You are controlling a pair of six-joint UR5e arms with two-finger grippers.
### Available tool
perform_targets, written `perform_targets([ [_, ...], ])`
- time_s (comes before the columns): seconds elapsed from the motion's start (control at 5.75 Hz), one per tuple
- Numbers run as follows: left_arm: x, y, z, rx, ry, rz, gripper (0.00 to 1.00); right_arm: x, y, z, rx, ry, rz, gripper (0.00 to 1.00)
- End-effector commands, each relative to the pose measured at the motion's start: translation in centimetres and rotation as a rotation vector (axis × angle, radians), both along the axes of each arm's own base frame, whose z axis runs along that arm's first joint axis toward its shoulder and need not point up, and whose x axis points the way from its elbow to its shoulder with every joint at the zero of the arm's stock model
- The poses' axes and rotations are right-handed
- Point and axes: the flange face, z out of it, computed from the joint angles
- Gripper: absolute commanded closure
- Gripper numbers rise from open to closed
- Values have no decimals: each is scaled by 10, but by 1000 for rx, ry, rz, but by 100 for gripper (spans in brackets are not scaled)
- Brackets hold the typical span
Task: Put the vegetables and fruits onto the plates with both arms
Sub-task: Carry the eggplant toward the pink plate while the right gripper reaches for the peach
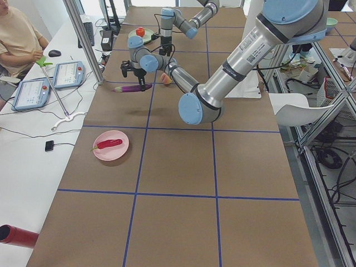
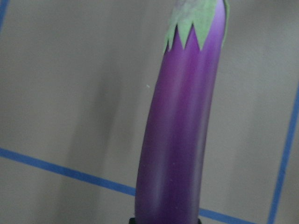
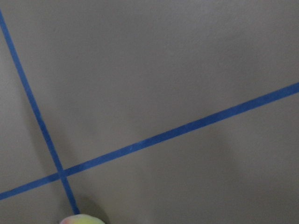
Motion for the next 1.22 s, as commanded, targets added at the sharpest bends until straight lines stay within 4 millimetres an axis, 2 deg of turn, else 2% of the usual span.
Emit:
perform_targets([
  [0.0,-86,-70,114,-38,-109,21,100,-31,25,-19,5,-2,22,0],
  [0.17,-120,-92,150,-52,-117,-22,100,-36,29,-20,6,0,21,0],
  [0.35,-155,-105,180,-103,-139,-64,100,-40,31,-21,9,2,19,0],
  [0.52,-166,-110,214,-135,-158,-77,100,-44,28,-17,5,12,17,0],
  [0.7,-166,-103,234,-147,-157,-81,100,-56,30,-14,16,31,25,0],
  [0.87,-166,-100,242,-147,-156,-82,100,-65,33,-20,25,31,24,0],
  [1.04,-164,-97,247,-134,-150,-79,87,-69,36,-20,43,39,31,0],
])
